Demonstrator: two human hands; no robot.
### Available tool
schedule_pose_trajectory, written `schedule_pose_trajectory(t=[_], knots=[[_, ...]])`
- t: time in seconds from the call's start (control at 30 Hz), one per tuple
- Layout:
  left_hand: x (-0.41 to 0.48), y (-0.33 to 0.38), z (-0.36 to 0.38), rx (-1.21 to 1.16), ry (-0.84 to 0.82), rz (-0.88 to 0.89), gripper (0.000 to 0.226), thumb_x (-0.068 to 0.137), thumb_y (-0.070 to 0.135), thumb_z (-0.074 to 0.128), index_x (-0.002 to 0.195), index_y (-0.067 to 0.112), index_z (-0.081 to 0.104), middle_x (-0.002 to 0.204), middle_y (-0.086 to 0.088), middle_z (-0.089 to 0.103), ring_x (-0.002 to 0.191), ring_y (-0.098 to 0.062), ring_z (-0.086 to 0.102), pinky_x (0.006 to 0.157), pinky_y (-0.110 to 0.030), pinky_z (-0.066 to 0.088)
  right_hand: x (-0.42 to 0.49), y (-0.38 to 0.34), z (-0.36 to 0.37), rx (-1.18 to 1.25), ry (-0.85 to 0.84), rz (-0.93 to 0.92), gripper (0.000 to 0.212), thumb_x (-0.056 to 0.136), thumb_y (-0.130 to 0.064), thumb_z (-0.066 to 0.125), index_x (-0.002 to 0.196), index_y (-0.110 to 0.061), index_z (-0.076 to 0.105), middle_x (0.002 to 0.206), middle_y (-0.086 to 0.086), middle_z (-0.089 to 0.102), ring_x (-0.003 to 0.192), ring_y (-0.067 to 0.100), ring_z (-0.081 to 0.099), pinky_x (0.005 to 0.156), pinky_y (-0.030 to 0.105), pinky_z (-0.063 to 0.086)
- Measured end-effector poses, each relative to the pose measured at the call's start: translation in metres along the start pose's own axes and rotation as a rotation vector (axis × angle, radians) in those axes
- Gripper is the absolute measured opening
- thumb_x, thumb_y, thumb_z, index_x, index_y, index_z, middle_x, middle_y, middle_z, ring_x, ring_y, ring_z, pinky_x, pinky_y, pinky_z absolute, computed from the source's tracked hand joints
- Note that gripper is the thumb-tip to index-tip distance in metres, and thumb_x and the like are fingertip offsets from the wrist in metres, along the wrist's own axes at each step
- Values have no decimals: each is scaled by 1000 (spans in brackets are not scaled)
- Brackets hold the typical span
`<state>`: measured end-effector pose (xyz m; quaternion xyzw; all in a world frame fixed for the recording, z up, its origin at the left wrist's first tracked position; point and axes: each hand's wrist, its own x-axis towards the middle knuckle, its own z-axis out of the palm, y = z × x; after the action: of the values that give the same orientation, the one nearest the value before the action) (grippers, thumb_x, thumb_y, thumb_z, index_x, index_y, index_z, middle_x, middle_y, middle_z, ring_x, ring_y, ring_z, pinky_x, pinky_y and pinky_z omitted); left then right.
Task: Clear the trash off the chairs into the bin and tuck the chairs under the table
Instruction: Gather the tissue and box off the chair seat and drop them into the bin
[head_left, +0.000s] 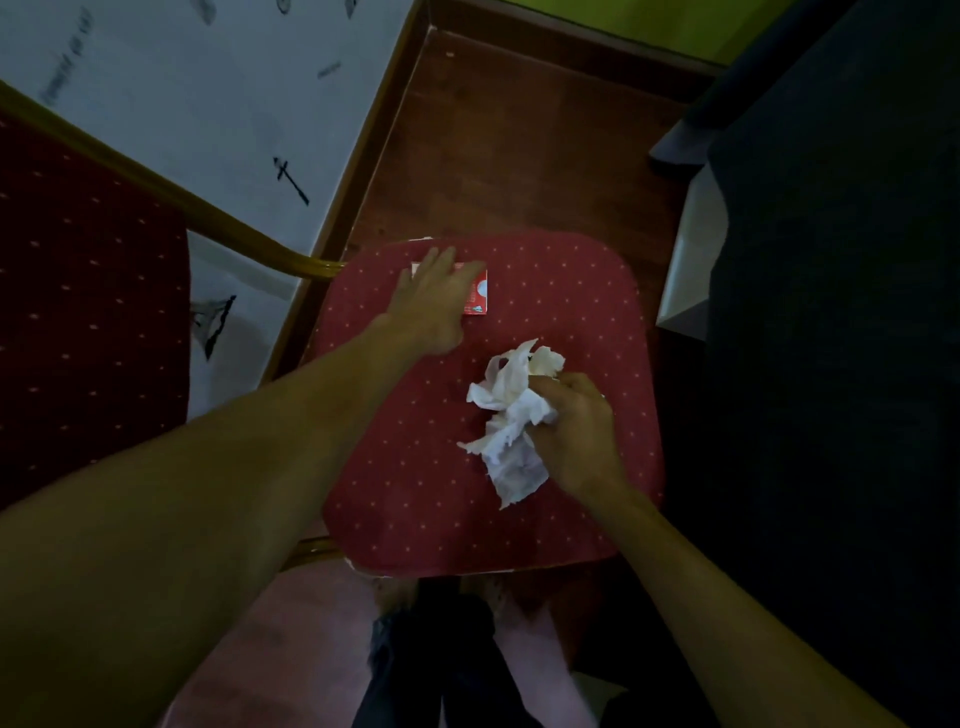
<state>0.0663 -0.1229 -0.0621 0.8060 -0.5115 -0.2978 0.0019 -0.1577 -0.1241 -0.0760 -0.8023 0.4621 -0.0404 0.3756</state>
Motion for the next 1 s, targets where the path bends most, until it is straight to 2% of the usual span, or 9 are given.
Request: schedule_pose_trajectory(t=[0.13, 0.23, 0.33, 0.4, 0.47, 0.6, 0.7, 0.83, 1.0], knots=[[-25, -6, 24, 9, 185, -45, 78, 80, 9, 72, 150, 25, 40, 143, -13, 47, 130, -36, 43, 102, -49, 42, 0, 3, -3, 57, 128, 82, 22, 76, 8, 65, 85, -10, 75, 87, 9, 72, 80, 22, 67, 65, 4, 39], [-66, -1, 44, -176, 263, -118, 69, 81, 14, 70, 145, 27, 47, 134, -9, 55, 122, -32, 49, 97, -46, 46, -8, 0, -3, 150, 175, 195, 16, 77, 2, 70, 86, -10, 74, 86, 6, 73, 79, 21, 69, 66, 21, 53], [-105, 17, 46, -834, 220, -349, 58, 80, 18, 74, 135, 30, 57, 111, 4, 69, 104, -19, 67, 89, -37, 56, -17, -2, -4, 278, 208, 292, 12, 79, -1, 70, 88, -8, 75, 80, 3, 76, 75, 23, 73, 68, 41, 63], [-123, 29, 41, -1298, 33, -452, 53, 81, 23, 76, 131, 34, 60, 98, 2, 76, 90, -16, 74, 79, -39, 63, -22, -6, -5, 411, 226, 382, 15, 81, -1, 70, 92, -10, 75, 81, 3, 76, 76, 23, 74, 68, 42, 63], [-132, 34, 44, -1509, -110, -459, 38, 85, 30, 73, 122, 38, 66, 105, -2, 78, 93, -22, 76, 78, -44, 62, -26, -14, -6, 543, 223, 455, 20, 81, 1, 72, 88, -18, 74, 79, 0, 76, 76, 22, 75, 65, 38, 62], [-142, 44, 58, -1670, -234, -477, 31, 90, 38, 64, 121, 40, 68, 113, -6, 76, 102, -36, 72, 93, -59, 54, -44, -30, -7, 733, 272, 518, 22, 79, -3, 80, 94, -19, 76, 84, 2, 79, 81, 20, 77, 70, 38, 63], [-154, 50, 60, -1784, -247, -505, 40, 91, 33, 61, 129, 19, 66, 110, -14, 75, 100, -35, 69, 100, -56, 50, -61, -49, -10, 828, 287, 510, 29, 77, -5, 84, 102, -18, 76, 92, 2, 81, 86, 18, 78, 74, 36, 64], [-184, 49, 32, -1881, -261, -383, 41, 94, 25, 58, 131, 9, 64, 132, -21, 65, 113, -34, 61, 106, -53, 45, -94, -84, -26, 906, 309, 458, 27, 76, -9, 87, 94, -25, 76, 84, -4, 80, 75, 10, 77, 61, 23, 59], [-255, 69, -44, -1830, -284, -201, 47, 83, 19, 64, 129, 9, 66, 130, -18, 67, 109, -29, 63, 95, -43, 51, -157, -148, -69, 931, 383, 379, 36, 78, -6, 85, 98, -34, 73, 90, -16, 80, 88, 2, 76, 72, 20, 61]])
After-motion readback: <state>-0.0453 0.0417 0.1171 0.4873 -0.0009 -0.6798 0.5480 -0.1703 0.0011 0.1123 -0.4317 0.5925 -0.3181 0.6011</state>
